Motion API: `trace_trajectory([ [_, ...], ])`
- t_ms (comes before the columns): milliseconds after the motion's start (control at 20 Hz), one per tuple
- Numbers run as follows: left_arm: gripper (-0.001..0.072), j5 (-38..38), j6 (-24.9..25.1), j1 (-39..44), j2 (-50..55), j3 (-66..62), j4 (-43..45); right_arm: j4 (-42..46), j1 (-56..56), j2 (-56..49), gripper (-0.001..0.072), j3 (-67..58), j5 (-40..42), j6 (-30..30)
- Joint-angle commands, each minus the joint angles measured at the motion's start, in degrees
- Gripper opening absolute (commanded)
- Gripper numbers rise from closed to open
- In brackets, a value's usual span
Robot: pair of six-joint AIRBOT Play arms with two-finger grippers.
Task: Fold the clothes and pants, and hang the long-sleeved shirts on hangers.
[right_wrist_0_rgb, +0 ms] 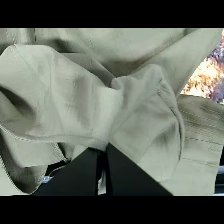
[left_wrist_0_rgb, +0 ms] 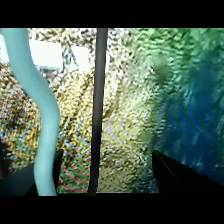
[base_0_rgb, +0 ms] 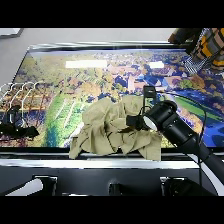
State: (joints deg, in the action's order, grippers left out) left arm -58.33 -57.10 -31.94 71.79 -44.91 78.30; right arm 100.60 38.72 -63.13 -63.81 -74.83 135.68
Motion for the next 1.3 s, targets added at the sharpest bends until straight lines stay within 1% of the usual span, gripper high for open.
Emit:
trace_trajectory([
  [0,0.0591,3.23,0.15,0.26,0.11,1.79,0.63,0.0,0.04,0.04,0.0041,0.0,-0.04,0.0],
  [50,0.0534,3.82,0.15,0.26,0.11,1.81,1.03,0.0,0.04,0.04,0.0041,0.0,-0.04,-0.02],
  [100,0.0343,3.96,0.15,0.24,0.11,1.79,1.03,0.0,0.04,0.04,0.0041,0.0,-0.04,-0.02],
  [150,0.0218,3.96,0.15,0.26,0.11,1.79,0.98,0.0,0.04,0.04,0.0041,0.0,-0.02,0.0],
  [200,0.018,3.91,0.15,0.26,0.11,1.79,0.96,0.0,0.04,0.04,0.0041,0.0,-0.02,0.0],
  [300,0.0027,3.87,0.15,0.26,0.09,1.77,0.98,0.07,0.04,0.04,0.0041,0.0,-0.04,0.0],
  [450,0.0026,3.89,0.13,0.26,-0.04,1.62,0.5,0.07,0.04,0.04,0.0041,0.0,-0.04,0.0],
  [600,0.0024,3.96,0.13,0.26,-0.63,0.15,-1.79,0.07,0.04,0.04,0.0041,0.0,-0.04,0.17],
  [750,0.0023,3.96,0.13,0.35,-2.05,-3.13,-3.87,0.11,0.04,0.04,0.0041,-0.04,-0.04,0.17],
  [950,0.0023,3.91,-0.15,2.91,-4.17,-10.03,-3.8,0.09,0.04,0.04,0.0041,-0.04,-0.07,0.17],
  [1050,0.0022,3.96,-2.01,5.01,-4.9,-13.94,-3.78,0.13,0.04,0.04,0.0041,-0.04,-0.02,0.15],
  [1200,0.0022,4.87,-6.14,7.61,-5.77,-19.45,-3.82,0.13,0.04,0.04,0.0041,-0.04,-0.04,0.13],
  [1250,0.0022,5.44,-6.38,8.66,-6.43,-21.09,-3.82,0.17,0.04,0.04,0.0041,-0.04,-0.07,0.13],
])
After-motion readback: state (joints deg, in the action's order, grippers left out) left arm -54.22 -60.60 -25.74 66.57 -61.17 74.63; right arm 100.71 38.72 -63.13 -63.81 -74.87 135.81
